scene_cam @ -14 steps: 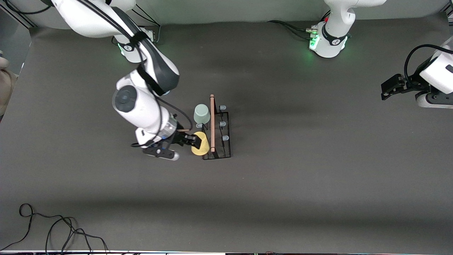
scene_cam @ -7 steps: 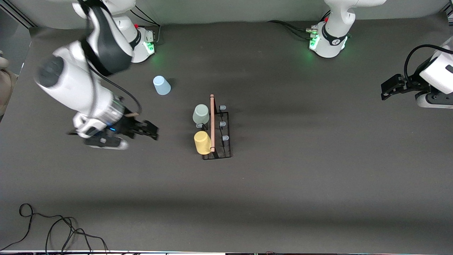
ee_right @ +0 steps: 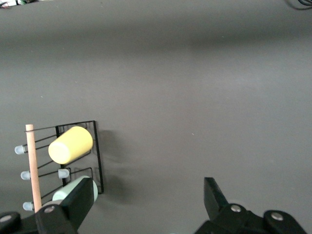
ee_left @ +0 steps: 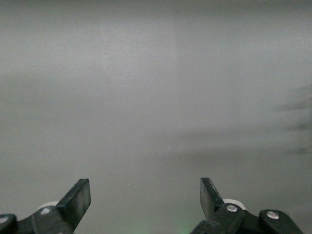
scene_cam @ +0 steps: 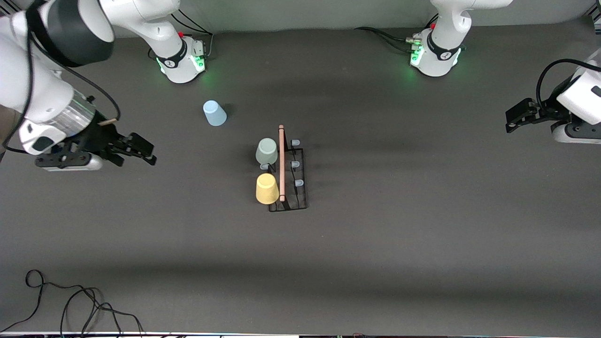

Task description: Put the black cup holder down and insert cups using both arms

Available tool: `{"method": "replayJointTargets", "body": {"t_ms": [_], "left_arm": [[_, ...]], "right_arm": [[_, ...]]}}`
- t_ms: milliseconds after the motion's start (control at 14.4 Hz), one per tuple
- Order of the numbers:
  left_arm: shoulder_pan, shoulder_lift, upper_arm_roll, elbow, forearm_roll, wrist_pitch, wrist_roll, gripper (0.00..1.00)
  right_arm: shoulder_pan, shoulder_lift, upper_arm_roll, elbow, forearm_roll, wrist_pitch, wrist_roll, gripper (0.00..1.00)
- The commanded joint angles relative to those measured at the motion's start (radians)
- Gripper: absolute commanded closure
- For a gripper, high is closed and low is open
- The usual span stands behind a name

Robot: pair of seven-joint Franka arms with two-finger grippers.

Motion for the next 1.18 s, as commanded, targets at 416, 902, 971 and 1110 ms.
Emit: {"method": "replayJointTargets", "body": {"t_ms": [416,902,971,1110], "left_arm": [[-0.007,0.003,0.005,0.014,0.012,-0.006,0.011,0.00],[-0.009,0.000,0.005,0.014,0.012,-0.006,0.011,0.00],[-0.009,0.000,0.005,0.015,0.012,-0.006,0.012,0.00],[-0.007,0.000,0.005,0.014,0.010,-0.006,0.011,0.00]], "right_arm": [[-0.115,0.042,0.000,0.294,-0.138,-0.344,-0.103,0.00],[-0.134,0.054,-0.001,0.331,-0.127,-0.406,-0.097,0.00],[-0.137,0.057,-0.003,0.336,-0.127,-0.406,-0.098,0.00],[-0.144,0.077,-0.003,0.355,-0.135,-0.406,-0.098,0.00]]}}
